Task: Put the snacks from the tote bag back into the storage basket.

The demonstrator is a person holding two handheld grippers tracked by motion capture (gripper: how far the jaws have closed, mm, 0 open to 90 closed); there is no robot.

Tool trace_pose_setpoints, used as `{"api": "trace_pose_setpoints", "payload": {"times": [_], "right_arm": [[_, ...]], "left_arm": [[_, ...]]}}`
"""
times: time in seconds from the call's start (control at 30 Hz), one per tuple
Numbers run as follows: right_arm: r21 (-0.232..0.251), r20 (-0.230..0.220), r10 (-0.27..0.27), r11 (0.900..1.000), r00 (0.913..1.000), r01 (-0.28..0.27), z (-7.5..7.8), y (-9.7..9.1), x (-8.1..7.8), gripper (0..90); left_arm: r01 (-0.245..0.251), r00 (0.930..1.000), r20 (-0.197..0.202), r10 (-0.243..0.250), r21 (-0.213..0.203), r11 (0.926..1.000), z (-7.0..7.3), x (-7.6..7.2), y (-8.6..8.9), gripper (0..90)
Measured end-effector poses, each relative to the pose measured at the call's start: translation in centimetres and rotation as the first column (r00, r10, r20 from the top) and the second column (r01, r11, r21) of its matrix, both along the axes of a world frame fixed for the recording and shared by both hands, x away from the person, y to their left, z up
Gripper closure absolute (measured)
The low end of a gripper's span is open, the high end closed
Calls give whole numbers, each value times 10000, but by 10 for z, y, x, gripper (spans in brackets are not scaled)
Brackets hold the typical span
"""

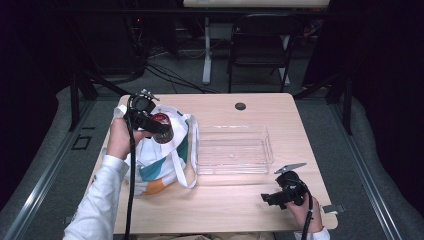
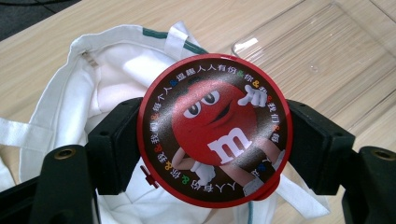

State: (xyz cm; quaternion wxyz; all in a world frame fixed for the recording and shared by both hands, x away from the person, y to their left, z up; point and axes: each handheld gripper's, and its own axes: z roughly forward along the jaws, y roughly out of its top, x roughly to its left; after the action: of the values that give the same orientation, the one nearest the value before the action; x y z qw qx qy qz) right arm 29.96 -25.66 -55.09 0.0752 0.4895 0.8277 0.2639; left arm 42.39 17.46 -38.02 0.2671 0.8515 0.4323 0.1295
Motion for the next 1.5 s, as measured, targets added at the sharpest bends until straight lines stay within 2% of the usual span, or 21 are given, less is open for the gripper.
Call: {"api": "trace_pose_setpoints", "payload": {"times": [0.03, 0.07, 0.17, 0.47, 0.63, 0.8, 0.97, 1.1, 1.17, 1.23, 1.5], "right_arm": [[-197, -69, 67, 9998, 10000, -68, 1, -1, 0, 113], [-82, 16, -38, 10000, 10000, 38, 0, -1, 0, 113], [-143, -71, 66, 9999, 10000, -67, 0, -2, 1, 113], [-217, -53, -88, 9997, 9999, 87, 0, -3, 0, 113], [-26, 13, -176, 9998, 9998, 176, 0, -4, -1, 113], [-177, 2, -109, 9998, 9999, 109, 1, -4, -1, 114], [-110, 83, -225, 9997, 9997, 226, 0, -4, -2, 113], [-76, -47, -200, 9998, 9998, 200, 1, -6, -3, 113], [-266, -82, -182, 9995, 9998, 179, 1, -7, -3, 114], [-251, -54, -186, 9995, 9998, 185, 0, -8, -3, 114], [-214, -18, -177, 9996, 9998, 176, 2, -9, -4, 113]], "left_arm": [[28, 10000, -5, -28, 13, 10000, 1, 0, -1, 260], [47, 10000, 9, -47, 27, 10000, 1, 0, -2, 260], [134, 9999, 10, -134, 30, 9999, 3, 0, -7, 260], [398, 9992, 65, -399, 70, 9992, 7, 0, -17, 260], [530, 9986, -30, -529, 108, 9985, 6, 2, -26, 260], [756, 9971, 4, -756, 87, 9971, 8, 2, -33, 260], [911, 9958, 60, -911, -19, 9958, 10, 1, -39, 260], [950, 9955, 76, -950, -93, 9954, 12, 2, -42, 260], [1063, 9943, 103, -1062, -102, 9943, 14, 2, -45, 260], [1119, 9937, 71, -1118, -91, 9937, 15, 3, -48, 260], [1311, 9914, 16, -1311, -117, 9913, 12, 6, -62, 260]]}}
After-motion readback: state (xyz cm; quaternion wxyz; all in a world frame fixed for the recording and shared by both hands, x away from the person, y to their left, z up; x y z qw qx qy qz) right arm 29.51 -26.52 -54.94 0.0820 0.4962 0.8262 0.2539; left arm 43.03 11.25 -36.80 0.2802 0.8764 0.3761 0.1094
